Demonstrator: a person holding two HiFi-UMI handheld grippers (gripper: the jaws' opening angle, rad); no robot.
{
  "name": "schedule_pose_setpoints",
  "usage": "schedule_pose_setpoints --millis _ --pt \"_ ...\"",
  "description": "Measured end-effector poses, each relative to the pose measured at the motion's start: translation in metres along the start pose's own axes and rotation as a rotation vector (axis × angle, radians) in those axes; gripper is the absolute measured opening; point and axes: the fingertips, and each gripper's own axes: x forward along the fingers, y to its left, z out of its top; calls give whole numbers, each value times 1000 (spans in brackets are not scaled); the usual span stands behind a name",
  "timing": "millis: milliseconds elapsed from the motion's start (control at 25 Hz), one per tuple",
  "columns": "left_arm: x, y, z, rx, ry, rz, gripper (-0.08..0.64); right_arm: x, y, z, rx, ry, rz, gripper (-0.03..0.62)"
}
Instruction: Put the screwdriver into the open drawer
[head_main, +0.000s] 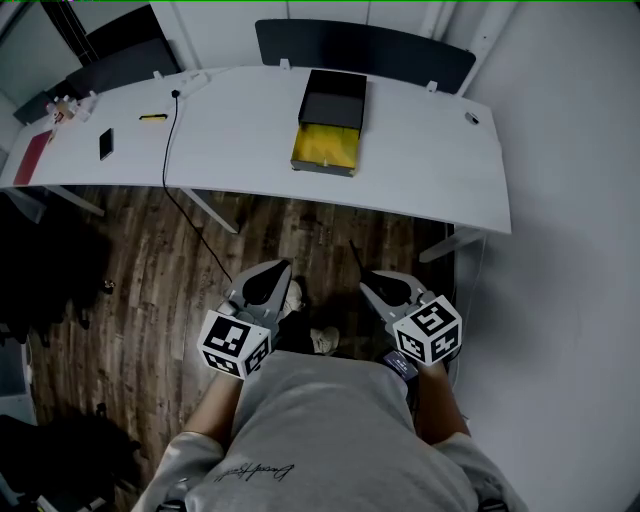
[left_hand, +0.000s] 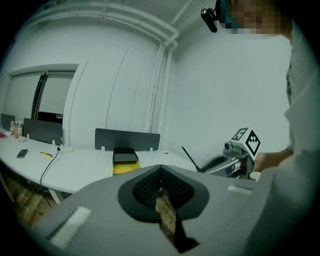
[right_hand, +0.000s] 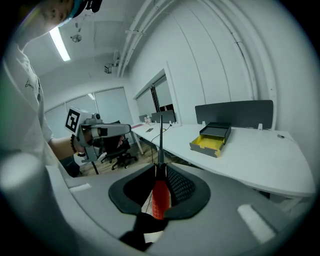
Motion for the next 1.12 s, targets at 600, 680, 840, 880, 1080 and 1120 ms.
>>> schedule_pose_setpoints --millis 600,680,840,880,1080,1120 --pt "27 29 6 -3 -15 -9 2 27 -22 19 -11 2 -12 86" --pt "32 34 7 -6 -14 -12 2 32 -25 22 -9 7 -12 86" --pt "42 43 6 -14 -12 -17 2 42 -33 28 -10 10 -14 86" --pt "45 46 6 -15 -11 -17 2 45 -36 30 -9 11 -15 87" --pt "65 63 13 -16 -13 -18 2 59 -53 40 -5 14 -18 86" --pt "69 66 14 -15 -14 -18 2 63 -56 41 -4 13 -19 86"
